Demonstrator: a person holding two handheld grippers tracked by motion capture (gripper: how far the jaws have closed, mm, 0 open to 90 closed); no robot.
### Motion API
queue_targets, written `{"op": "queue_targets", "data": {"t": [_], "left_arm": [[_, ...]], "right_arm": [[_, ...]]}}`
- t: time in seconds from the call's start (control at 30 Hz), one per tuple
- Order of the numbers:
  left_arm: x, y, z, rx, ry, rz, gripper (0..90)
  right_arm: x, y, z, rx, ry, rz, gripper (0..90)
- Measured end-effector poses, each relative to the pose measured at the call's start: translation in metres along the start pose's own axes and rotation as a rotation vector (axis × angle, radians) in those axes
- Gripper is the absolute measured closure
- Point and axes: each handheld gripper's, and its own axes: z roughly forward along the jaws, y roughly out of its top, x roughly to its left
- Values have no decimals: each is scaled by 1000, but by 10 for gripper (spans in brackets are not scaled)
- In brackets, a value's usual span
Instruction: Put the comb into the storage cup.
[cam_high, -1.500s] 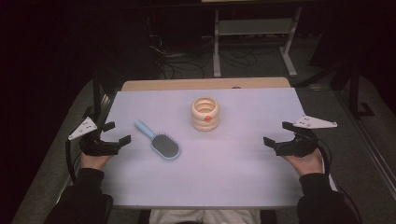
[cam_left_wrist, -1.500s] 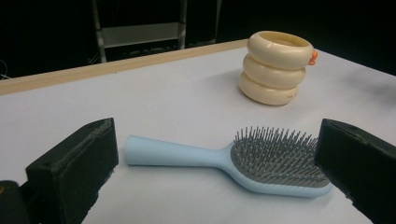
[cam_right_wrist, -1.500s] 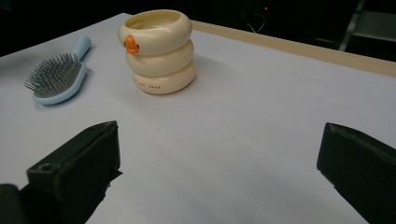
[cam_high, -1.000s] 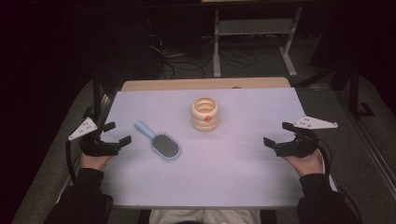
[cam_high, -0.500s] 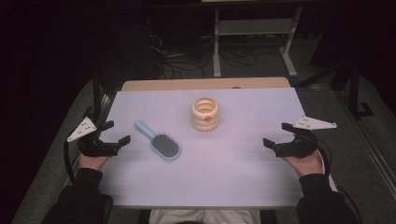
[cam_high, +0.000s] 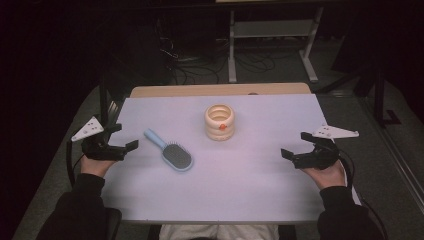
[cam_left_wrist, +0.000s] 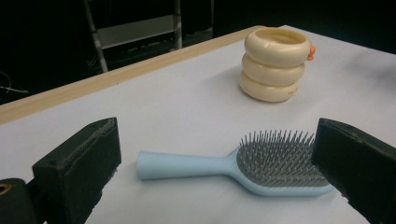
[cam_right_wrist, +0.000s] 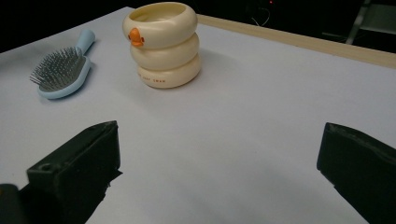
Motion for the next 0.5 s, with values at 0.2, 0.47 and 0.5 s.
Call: {"op": "queue_targets", "data": {"t": [0.2,0.47,0.5], "left_arm": [[2,7,9,27,-21,15,9],[1,19,20,54,-39,31,9],[1,20,21,54,-41,33,9]], "right_arm": [[0,0,1,4,0,-2,0],[1,0,1,5,0,-6,0],[1,0,1,5,0,-7,0]]}}
